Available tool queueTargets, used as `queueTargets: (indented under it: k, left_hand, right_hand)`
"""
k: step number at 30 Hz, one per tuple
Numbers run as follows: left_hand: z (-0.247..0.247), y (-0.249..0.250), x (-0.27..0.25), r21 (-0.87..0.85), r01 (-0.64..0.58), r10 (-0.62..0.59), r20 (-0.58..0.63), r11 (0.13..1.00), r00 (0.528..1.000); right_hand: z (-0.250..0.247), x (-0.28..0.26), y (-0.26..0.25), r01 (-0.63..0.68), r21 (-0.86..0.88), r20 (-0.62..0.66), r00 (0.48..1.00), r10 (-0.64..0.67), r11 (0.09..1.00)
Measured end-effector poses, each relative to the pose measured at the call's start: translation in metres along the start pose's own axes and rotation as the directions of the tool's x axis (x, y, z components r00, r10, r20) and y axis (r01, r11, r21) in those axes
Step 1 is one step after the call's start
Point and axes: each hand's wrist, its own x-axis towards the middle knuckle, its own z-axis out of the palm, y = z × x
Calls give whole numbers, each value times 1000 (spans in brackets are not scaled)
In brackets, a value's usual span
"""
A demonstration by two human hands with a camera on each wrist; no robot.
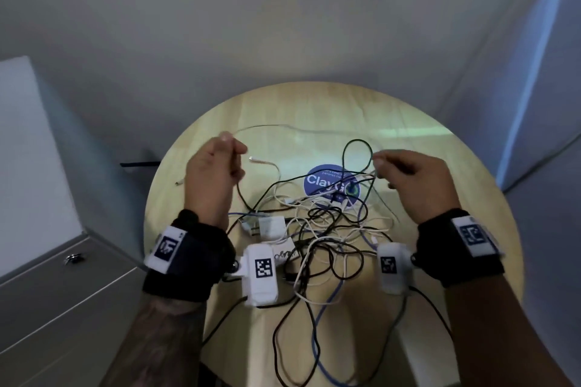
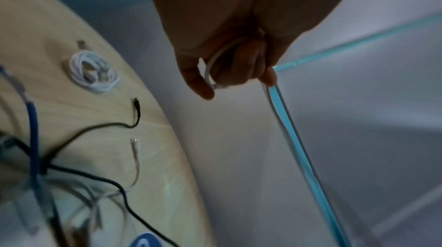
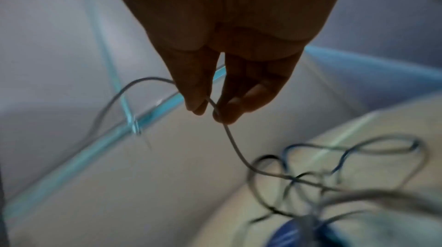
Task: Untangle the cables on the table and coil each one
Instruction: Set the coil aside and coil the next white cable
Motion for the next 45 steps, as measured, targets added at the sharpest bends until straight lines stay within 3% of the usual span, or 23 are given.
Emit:
queueTargets:
  k: [3,5,7,8,11,13,15,17,18,23,28,30,32,34,36,39,43,45]
  left_hand:
    - [19,0,-16,222,-51,1,218,974,976]
    - [34,-2,-26,283,-81,-39,394,956,918]
    - [47,-7,-36,232,-66,-71,536,970,841]
    - [52,-10,-40,196,-80,-46,562,977,826]
    - [59,-19,-41,201,-164,55,458,966,887]
    - [55,-23,-35,149,-40,-18,370,988,929]
    - [49,-24,-30,-4,115,-105,389,993,915]
    - [45,-21,-22,-180,259,-156,447,949,881]
    - [42,-20,-19,-248,319,-183,450,915,874]
    - [9,-17,18,-467,322,-219,263,824,940]
    - [-12,-22,31,-583,284,-259,128,761,957]
    - [-16,-21,34,-575,280,-270,105,769,957]
    - [-18,-22,34,-520,282,-264,110,807,958]
    - [-16,-22,30,-427,284,-253,129,858,959]
    - [-11,-20,25,-316,286,-247,158,904,956]
    - [-5,-17,18,-175,265,-224,223,948,949]
    - [1,-13,10,-136,292,-238,318,947,918]
    - [0,-10,10,-189,326,-245,354,926,902]
  right_hand:
    - [0,-5,-35,-74,456,59,997,53,887]
    - [4,-9,-55,-107,584,123,992,43,804]
    - [12,-14,-68,-145,656,188,982,26,741]
    - [16,-16,-72,-166,682,221,975,16,712]
    - [25,-18,-71,-158,693,259,965,-38,703]
    - [28,-15,-61,-91,574,256,964,-73,813]
    - [30,-14,-41,49,213,318,941,-116,976]
    - [38,-16,-23,173,-190,451,890,-70,966]
    - [41,-19,-15,190,-293,480,877,-28,937]
    - [30,-7,-2,139,-367,316,949,-17,920]
    - [11,1,11,74,-434,178,984,5,898]
    - [4,3,7,3,-334,93,995,30,943]
    - [0,3,-5,-63,-45,36,997,64,997]
    - [-4,2,-21,-105,260,33,994,100,960]
    - [-8,5,-33,-114,477,37,993,110,871]
    - [-16,9,-45,-115,741,51,992,115,662]
    - [-26,8,-53,-152,916,112,986,127,372]
    - [-29,7,-53,-206,933,165,973,160,294]
